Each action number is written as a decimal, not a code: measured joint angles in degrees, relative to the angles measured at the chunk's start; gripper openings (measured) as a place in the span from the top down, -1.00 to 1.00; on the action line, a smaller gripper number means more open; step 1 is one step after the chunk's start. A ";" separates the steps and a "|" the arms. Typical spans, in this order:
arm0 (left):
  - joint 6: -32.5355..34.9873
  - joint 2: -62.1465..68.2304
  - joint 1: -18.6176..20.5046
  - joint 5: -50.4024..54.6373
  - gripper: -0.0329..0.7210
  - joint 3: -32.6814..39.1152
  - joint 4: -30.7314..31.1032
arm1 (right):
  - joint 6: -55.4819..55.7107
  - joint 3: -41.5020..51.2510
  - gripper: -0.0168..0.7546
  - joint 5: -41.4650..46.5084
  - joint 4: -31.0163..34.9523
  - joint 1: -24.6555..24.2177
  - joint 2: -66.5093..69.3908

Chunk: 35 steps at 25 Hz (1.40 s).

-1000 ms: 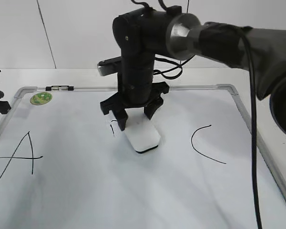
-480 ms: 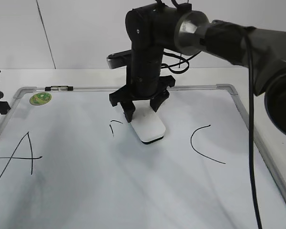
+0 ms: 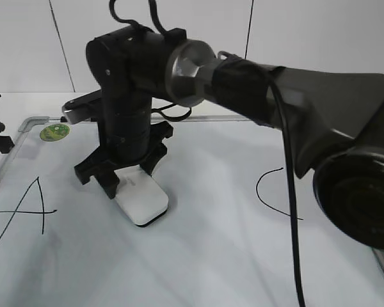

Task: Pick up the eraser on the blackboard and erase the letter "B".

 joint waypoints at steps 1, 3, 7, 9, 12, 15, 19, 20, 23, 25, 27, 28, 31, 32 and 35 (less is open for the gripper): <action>0.00 0.00 0.00 0.00 0.86 0.00 0.00 | 0.00 0.00 -0.52 0.00 0.00 0.89 0.00; 0.00 0.00 0.00 0.10 0.86 0.00 0.00 | -0.13 0.00 -0.52 -0.09 0.00 1.91 0.00; 0.00 0.00 0.00 0.10 0.86 0.00 0.00 | 0.74 0.00 -0.52 -0.21 -0.72 1.21 0.02; 0.00 0.00 0.00 0.10 0.86 0.00 -0.11 | 1.58 -0.09 -0.52 -0.21 0.00 0.12 0.12; 0.00 0.00 0.00 0.00 0.86 0.00 -0.32 | 2.10 -0.22 -0.52 -0.59 0.00 -3.48 0.12; 0.00 0.00 0.00 0.00 0.86 0.00 -0.32 | 2.32 -0.35 -0.52 -0.92 -1.10 -8.68 0.12; 0.00 0.00 0.00 0.10 0.86 0.00 -0.32 | 2.41 -0.35 -0.52 -0.91 -1.62 -13.84 0.12; 0.00 0.00 0.00 0.10 0.86 0.00 -0.32 | 2.41 -0.35 -0.52 -0.91 -1.62 -14.32 0.12; 0.00 0.00 0.00 0.10 0.86 0.00 -0.35 | 2.41 -0.35 -0.52 -1.02 -1.03 -14.40 0.12; 0.00 0.00 0.00 0.10 0.86 0.00 -0.35 | 1.73 -0.35 -0.52 -1.02 0.00 -13.85 0.12; 0.00 0.00 0.00 0.22 0.86 0.00 -0.35 | 0.78 -0.35 -0.52 -1.02 0.00 -13.03 0.12; 0.00 0.00 0.00 0.31 0.86 0.00 -0.24 | 0.47 -0.35 -0.52 -1.02 0.00 -12.36 0.12; 0.00 0.00 0.00 0.45 0.86 0.00 -0.24 | 0.10 -0.35 -0.52 -1.02 0.62 -8.26 0.12; 0.00 0.00 0.00 0.45 0.86 0.00 -0.24 | 0.07 -0.35 -0.52 -1.02 1.00 -6.35 0.15; 0.00 0.00 0.00 0.45 0.86 0.00 -0.35 | -0.25 -0.35 -0.52 -1.02 3.19 -1.07 0.24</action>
